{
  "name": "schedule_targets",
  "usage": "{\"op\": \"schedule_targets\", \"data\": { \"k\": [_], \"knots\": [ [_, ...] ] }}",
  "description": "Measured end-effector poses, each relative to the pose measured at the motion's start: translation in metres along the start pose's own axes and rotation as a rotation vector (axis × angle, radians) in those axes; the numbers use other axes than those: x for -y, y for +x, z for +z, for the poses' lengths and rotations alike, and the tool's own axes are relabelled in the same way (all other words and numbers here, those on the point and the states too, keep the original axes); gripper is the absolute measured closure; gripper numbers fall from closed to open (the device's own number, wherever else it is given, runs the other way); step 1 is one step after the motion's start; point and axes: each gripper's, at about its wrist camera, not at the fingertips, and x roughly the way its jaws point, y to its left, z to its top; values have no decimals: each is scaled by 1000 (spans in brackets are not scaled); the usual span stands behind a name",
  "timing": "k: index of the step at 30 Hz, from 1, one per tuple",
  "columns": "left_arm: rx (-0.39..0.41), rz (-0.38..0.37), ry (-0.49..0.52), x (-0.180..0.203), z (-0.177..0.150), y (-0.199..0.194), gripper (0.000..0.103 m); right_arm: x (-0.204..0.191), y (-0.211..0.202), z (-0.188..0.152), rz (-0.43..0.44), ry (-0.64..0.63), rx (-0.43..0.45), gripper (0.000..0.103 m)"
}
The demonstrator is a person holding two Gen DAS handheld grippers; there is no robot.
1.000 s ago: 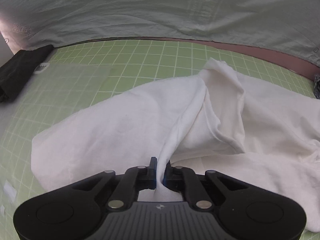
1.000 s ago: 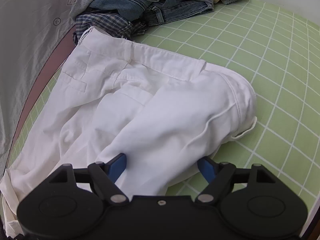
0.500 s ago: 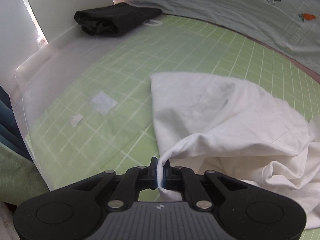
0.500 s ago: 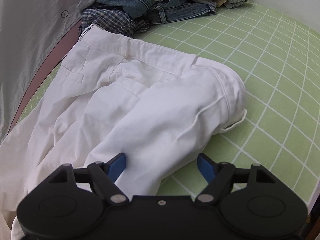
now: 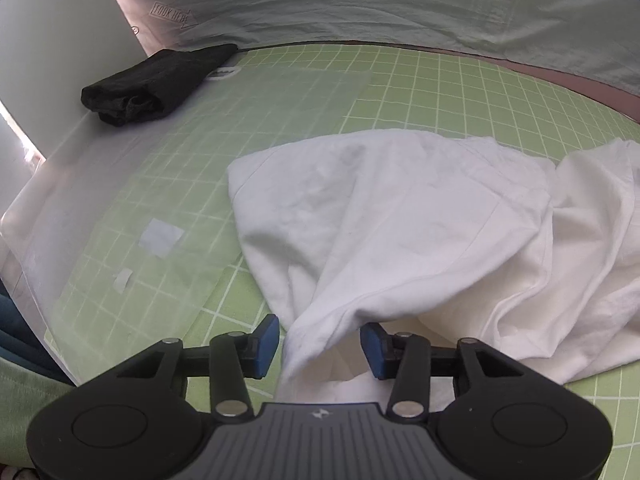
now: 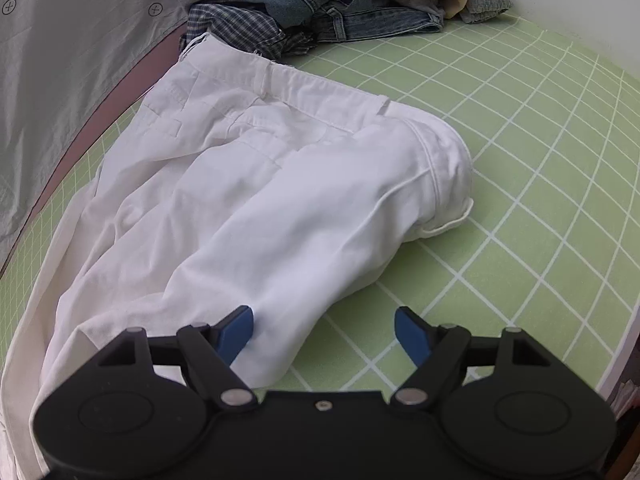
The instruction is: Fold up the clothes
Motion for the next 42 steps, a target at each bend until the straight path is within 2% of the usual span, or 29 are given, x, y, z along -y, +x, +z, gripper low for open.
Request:
{"op": "schedule_targets", "data": {
  "k": [2,6,9,11,13,14,15,17,18,19,21,22,26,31,37,40,42],
  "knots": [
    [2,8,73,17,3,4,39,4,2,1,16,1,-13,25],
    [11,82,241,54,7,12,38,11,6,4,49,4,-40,24],
    [-1,152,312,69,16,20,38,17,11,8,85,47,-76,22],
    [-38,179,274,67,25,32,38,18,14,12,102,59,-93,19],
    [-70,173,201,59,35,41,46,15,18,18,110,51,-110,18],
    [-84,157,154,53,39,45,60,12,20,20,122,46,-115,22],
    [-96,138,118,47,43,50,75,8,21,22,153,38,-116,33],
    [-97,113,71,37,49,56,84,-1,24,26,206,16,-115,49],
    [-89,106,56,31,52,59,89,-10,25,27,200,-18,-106,50],
    [-82,98,41,26,56,62,89,-19,26,28,192,-53,-96,52],
    [-67,81,10,16,63,68,91,-39,30,28,167,-124,-73,64],
    [-63,61,-8,8,70,70,91,-48,32,28,168,-129,-69,65],
    [-39,2,-14,-18,107,93,92,-90,39,31,150,-146,-50,65],
    [7,-52,-11,-33,170,135,92,-169,52,30,124,-137,-11,66],
    [69,-104,-43,-45,243,179,93,-249,83,52,112,-101,31,66],
    [96,-120,-125,-63,255,175,93,-279,94,62,107,-127,46,70],
    [113,-120,-166,-78,250,163,94,-283,91,64,104,-142,43,77]
  ]
}}
